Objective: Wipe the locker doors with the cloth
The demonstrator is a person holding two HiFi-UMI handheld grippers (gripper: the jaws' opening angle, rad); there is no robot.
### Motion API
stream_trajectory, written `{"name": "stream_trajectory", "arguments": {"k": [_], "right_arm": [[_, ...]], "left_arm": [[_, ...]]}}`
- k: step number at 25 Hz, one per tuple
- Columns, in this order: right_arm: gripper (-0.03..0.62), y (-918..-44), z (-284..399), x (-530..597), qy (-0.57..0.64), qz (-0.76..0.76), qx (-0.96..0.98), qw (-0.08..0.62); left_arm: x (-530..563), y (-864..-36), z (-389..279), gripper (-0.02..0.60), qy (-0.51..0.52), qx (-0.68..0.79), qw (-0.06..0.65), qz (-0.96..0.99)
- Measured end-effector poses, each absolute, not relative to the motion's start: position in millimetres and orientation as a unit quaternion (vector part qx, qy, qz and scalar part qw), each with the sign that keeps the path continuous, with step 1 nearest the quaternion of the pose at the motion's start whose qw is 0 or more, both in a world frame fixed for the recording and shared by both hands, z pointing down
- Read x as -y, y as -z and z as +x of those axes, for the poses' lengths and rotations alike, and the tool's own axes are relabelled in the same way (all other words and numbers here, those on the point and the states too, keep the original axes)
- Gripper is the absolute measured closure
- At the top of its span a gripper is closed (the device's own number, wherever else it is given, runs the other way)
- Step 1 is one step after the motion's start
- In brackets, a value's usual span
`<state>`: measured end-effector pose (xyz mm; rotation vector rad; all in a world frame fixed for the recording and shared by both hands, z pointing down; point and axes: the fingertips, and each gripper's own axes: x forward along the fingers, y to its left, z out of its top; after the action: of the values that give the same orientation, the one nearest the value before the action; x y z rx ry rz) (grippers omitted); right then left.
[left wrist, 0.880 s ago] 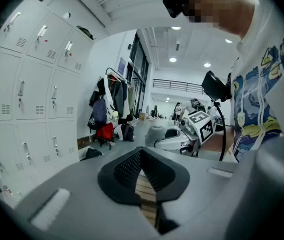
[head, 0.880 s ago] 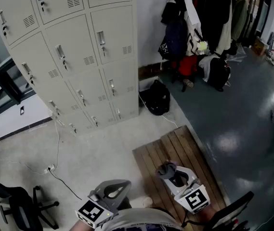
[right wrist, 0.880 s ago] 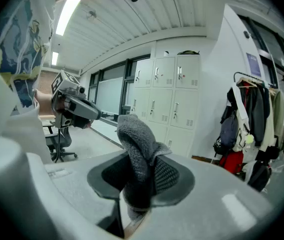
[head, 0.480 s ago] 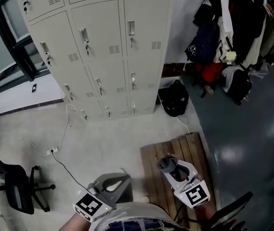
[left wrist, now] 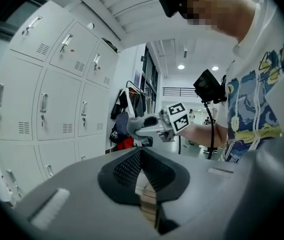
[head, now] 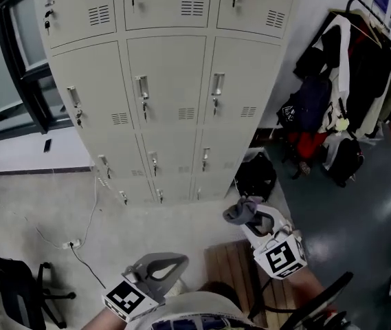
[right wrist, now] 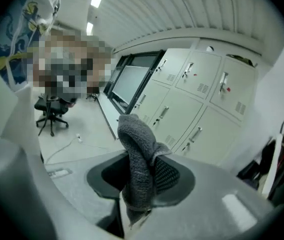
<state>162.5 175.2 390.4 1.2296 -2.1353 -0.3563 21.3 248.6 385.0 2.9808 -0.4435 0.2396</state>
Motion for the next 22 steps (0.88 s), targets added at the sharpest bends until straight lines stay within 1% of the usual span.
{"name": "stream_trajectory", "arguments": {"k": [3, 7, 11, 16, 22], "right_arm": [[0.482, -352.2, 153.7, -96.8, 0.215, 0.469, 0.785, 0.343], [0.482, -296.6, 143.0, 0.7, 0.309, 0.452, 0.757, 0.356], [0.482, -234.0, 130.0, 94.2, 0.388, 0.443, 0.729, 0.348], [0.482, -187.1, 127.2, 192.5, 0.454, 0.429, 0.697, 0.351], [0.482, -164.4, 134.5, 258.4, 0.490, 0.426, 0.678, 0.344]], "left_arm": [[-205.7, -377.7, 7.4, 0.580, -0.069, 0.165, 0.051, 0.983], [-162.4, -373.4, -3.4, 0.580, -0.039, 0.208, 0.085, 0.974], [-118.7, -357.3, -4.5, 0.580, -0.023, 0.233, 0.067, 0.970], [-70.9, -348.8, 3.6, 0.580, -0.023, 0.267, 0.066, 0.961], [-31.5, -354.5, 19.6, 0.580, -0.023, 0.295, 0.075, 0.952]]}}
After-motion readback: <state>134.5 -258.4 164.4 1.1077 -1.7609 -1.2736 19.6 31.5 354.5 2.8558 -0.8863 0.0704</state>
